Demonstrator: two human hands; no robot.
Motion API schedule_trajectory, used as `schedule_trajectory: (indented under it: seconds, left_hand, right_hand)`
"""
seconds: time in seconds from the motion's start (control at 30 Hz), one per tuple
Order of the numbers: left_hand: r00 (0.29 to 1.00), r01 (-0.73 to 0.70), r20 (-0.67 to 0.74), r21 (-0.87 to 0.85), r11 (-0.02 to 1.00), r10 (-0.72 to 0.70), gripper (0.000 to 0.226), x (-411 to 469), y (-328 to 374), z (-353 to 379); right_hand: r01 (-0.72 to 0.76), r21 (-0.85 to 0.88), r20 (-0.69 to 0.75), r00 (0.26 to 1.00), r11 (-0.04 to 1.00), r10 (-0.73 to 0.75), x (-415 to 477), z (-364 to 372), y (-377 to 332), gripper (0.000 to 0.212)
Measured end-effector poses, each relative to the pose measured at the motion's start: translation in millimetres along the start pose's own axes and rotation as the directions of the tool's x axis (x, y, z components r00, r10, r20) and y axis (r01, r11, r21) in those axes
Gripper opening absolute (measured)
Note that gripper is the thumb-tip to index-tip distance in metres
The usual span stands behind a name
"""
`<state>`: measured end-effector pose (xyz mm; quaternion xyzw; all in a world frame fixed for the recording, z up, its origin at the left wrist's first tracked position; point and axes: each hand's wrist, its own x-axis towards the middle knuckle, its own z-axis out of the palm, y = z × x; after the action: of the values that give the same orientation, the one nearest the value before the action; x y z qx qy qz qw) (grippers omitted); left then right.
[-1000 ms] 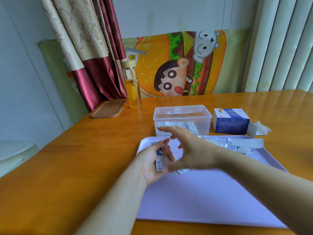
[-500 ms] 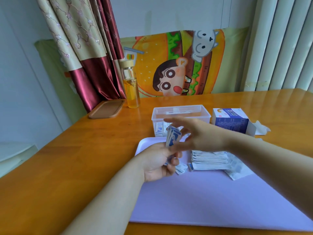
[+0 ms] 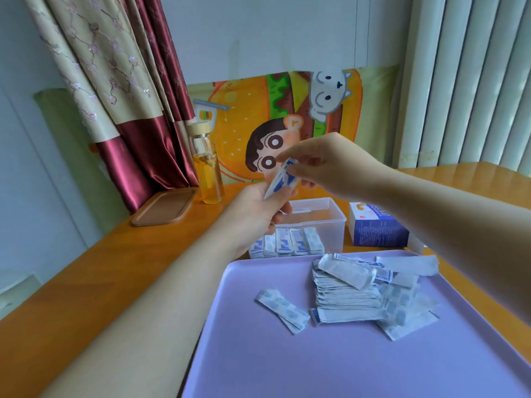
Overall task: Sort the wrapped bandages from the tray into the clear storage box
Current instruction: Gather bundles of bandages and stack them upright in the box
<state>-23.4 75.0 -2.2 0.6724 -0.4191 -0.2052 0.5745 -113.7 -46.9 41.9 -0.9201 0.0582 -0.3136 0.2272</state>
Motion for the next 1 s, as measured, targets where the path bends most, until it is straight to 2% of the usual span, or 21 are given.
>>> schedule_trajectory:
  seconds: [0.1,0.2,0.33,0.37,0.5,0.6,0.77,0.83,1.0]
  left_hand:
    - [1.000,0.000,0.029,-0.022,1.000,0.001,0.018,14.1,1.6,-1.1]
    - [0.997,0.002,0.075,0.025,1.000,-0.004,0.021,27.8,0.0,-1.4]
    - [0.988,0.074,0.135,0.033,0.997,-0.078,0.024,40.7,-4.2,-7.4]
    - [0.983,0.101,0.154,0.026,0.995,-0.104,0.024,44.3,-5.3,-9.3]
    - [0.959,0.151,0.237,0.025,0.988,-0.153,0.019,54.1,-7.6,-9.1]
    - [0.957,0.153,0.248,0.018,0.988,-0.153,0.019,60.8,-10.1,-6.1]
    - [0.958,0.135,0.250,0.026,0.990,-0.138,0.023,69.5,-13.5,-5.1]
    - [0.956,0.126,0.264,0.015,0.992,-0.125,0.026,73.6,-13.2,-4.7]
    - [0.945,0.133,0.309,-0.055,0.990,-0.109,0.028,85.9,-11.1,-1.5]
  right_hand:
    - [0.016,-0.055,-0.045,0.999,0.998,-0.019,3.1,2.3,3.4,0.030]
    - [0.010,-0.048,-0.031,0.999,0.999,-0.011,7.8,5.1,12.5,0.032]
    - [-0.061,0.151,0.012,0.998,0.987,0.060,19.3,-3.4,31.4,0.008]
    - [-0.077,0.176,0.020,0.997,0.981,0.075,22.5,-4.6,35.6,0.012]
    - [-0.089,0.138,0.009,0.996,0.986,0.089,29.4,-0.5,47.9,0.020]
    - [-0.109,0.127,0.009,0.994,0.986,0.109,35.0,3.2,57.0,0.020]
    - [-0.115,0.106,0.019,0.993,0.988,0.114,39.6,4.5,63.8,0.004]
    - [-0.106,0.063,0.026,0.994,0.992,0.105,41.4,2.8,62.7,0.011]
    - [-0.048,0.000,0.005,0.999,0.999,0.048,47.7,-3.0,58.8,0.004]
